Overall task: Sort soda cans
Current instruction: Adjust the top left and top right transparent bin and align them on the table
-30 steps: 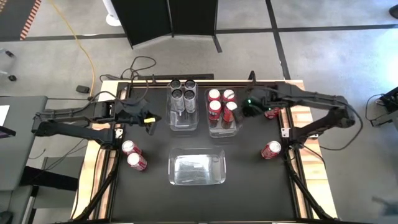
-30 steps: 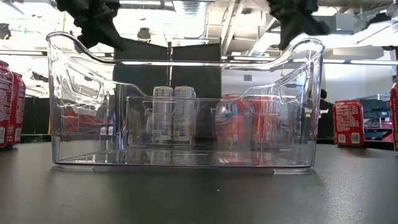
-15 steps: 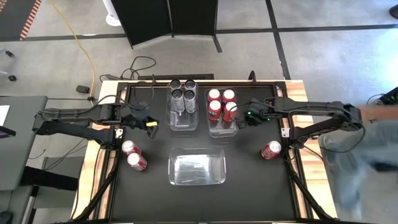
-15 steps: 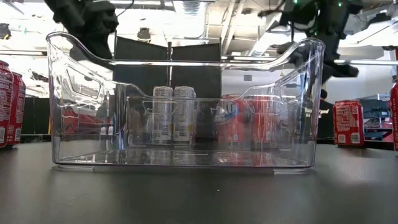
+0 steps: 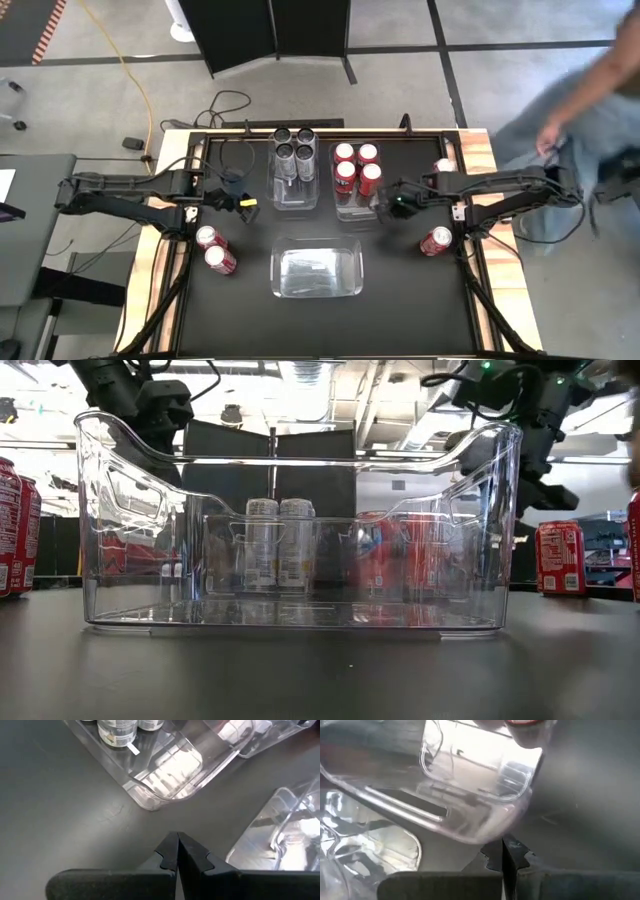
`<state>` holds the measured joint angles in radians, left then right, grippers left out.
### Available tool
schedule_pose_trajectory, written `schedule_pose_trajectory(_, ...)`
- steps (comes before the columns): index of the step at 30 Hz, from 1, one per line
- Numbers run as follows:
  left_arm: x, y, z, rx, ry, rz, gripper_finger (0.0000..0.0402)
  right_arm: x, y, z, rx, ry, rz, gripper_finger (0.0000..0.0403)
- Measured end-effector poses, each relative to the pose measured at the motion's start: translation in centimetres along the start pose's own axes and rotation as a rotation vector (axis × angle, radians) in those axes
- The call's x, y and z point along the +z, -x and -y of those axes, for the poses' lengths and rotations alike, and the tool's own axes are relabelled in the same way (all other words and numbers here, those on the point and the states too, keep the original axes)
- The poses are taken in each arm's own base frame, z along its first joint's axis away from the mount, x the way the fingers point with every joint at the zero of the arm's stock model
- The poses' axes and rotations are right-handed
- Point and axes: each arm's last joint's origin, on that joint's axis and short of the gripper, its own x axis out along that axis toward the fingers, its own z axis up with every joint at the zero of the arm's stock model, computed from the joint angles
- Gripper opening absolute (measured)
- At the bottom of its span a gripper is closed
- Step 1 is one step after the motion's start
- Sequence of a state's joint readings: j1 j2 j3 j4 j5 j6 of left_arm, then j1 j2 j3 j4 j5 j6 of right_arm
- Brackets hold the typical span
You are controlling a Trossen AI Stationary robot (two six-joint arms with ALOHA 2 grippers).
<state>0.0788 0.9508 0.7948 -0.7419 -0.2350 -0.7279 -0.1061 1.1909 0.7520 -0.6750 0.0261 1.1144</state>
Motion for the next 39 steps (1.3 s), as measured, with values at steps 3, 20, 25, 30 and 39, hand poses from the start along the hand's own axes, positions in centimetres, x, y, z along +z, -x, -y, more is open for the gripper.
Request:
schedule_pose_trajectory(3,0.1,0.0,-0.1,0.010,0.006,0.008,0.0000,0.5,-0.4,0.1,0.002,0.017,0.014,0.0008)
schedule_pose_trajectory(20,1.2,-2.0,0.7,-0.006,0.057,0.044,0.0000,5.8,-3.7,1.1,0.067,0.091,0.054,0.0008)
schedule_pose_trajectory(25,1.1,-3.0,0.9,0.000,0.058,0.004,0.0000,7.4,-4.8,1.9,0.077,0.080,0.067,0.0008)
schedule_pose_trajectory(30,1.1,-3.4,1.1,-0.012,0.069,-0.015,0.0000,8.8,-5.7,3.0,0.063,0.065,0.075,0.0008)
schedule_pose_trajectory(39,1.3,-3.4,1.3,-0.035,0.085,0.009,0.0000,11.4,-6.1,4.6,0.135,0.065,0.132,0.0008)
